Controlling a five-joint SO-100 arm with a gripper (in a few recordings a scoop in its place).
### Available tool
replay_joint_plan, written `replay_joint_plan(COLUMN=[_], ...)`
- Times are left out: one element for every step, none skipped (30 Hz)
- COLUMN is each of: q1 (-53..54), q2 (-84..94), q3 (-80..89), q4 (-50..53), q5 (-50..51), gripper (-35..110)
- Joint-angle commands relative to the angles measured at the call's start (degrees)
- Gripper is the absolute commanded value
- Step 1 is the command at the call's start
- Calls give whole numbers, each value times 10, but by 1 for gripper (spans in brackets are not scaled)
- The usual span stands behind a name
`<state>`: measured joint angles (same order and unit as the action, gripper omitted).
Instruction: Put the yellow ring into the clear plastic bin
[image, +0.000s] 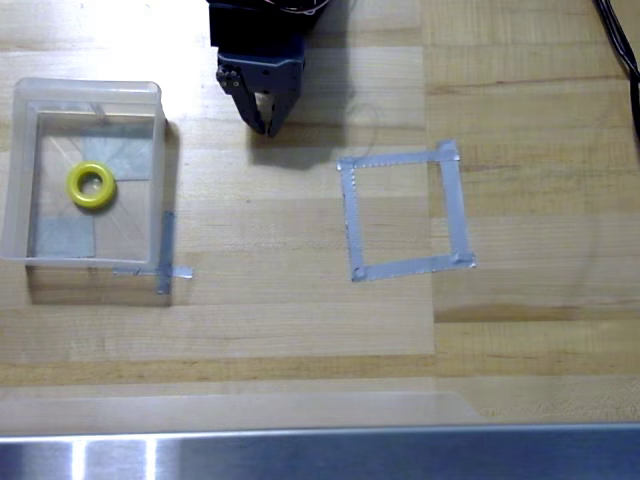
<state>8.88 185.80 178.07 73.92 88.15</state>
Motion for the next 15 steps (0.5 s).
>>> replay_joint_plan(q1=[5,5,5,5,5,5,5,5,5,5,2,-5,-12,-18,-18], q2=[5,5,5,5,5,5,5,5,5,5,5,5,5,5,5], q3=[-7,-7,-7,-7,-7,-7,-7,-7,-7,-7,-6,-6,-6,-6,-6], q4=[3,3,3,3,3,3,3,3,3,4,8,18,30,42,53], q5=[4,4,4,4,4,4,4,4,4,4,4,4,4,4,4], gripper=[1,1,1,1,1,1,1,1,1,1,1,1,1,1,1])
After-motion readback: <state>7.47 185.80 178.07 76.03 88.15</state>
